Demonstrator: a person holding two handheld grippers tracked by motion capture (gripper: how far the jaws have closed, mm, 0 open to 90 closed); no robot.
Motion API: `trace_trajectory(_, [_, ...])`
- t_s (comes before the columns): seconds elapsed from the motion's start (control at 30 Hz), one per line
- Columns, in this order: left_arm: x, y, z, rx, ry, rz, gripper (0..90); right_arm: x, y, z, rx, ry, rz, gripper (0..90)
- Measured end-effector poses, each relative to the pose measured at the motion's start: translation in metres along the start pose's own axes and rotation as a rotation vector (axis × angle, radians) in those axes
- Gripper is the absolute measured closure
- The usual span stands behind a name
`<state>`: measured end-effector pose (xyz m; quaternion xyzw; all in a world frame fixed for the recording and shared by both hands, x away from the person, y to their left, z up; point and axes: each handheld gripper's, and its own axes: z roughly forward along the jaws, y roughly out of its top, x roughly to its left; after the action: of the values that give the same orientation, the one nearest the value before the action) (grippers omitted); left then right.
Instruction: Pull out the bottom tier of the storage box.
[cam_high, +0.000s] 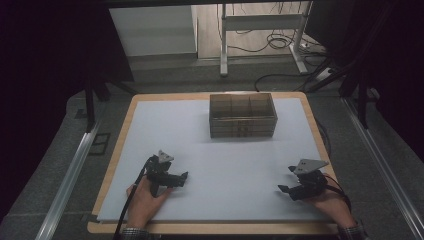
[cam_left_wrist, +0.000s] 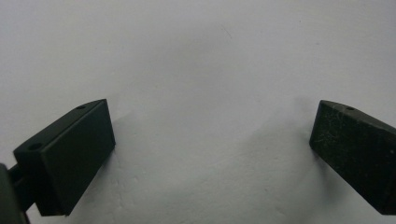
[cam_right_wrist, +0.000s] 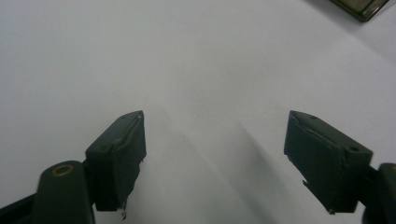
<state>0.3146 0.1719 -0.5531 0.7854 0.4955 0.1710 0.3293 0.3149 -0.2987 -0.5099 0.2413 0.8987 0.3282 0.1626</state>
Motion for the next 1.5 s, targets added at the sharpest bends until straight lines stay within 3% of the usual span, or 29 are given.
trace_trajectory(0.33, [0.000,0.000,0.000,0.000,0.000,0.000,0.0,0.001,0.014,0.009,0.021,-0.051,-0.071,24.8])
trace_trajectory(0.57, [0.000,0.000,0.000,0.000,0.000,0.000,0.0,0.000,0.021,0.014,0.016,-0.069,-0.096,29.4])
trace_trajectory(1.2, [0.000,0.000,0.000,-0.001,0.000,-0.001,0.0,-0.003,0.038,0.030,0.026,-0.128,-0.158,29.5])
trace_trajectory(1.5, [0.000,0.000,0.000,0.000,0.000,-0.001,0.0,-0.001,0.044,0.039,0.032,-0.173,-0.216,30.5])
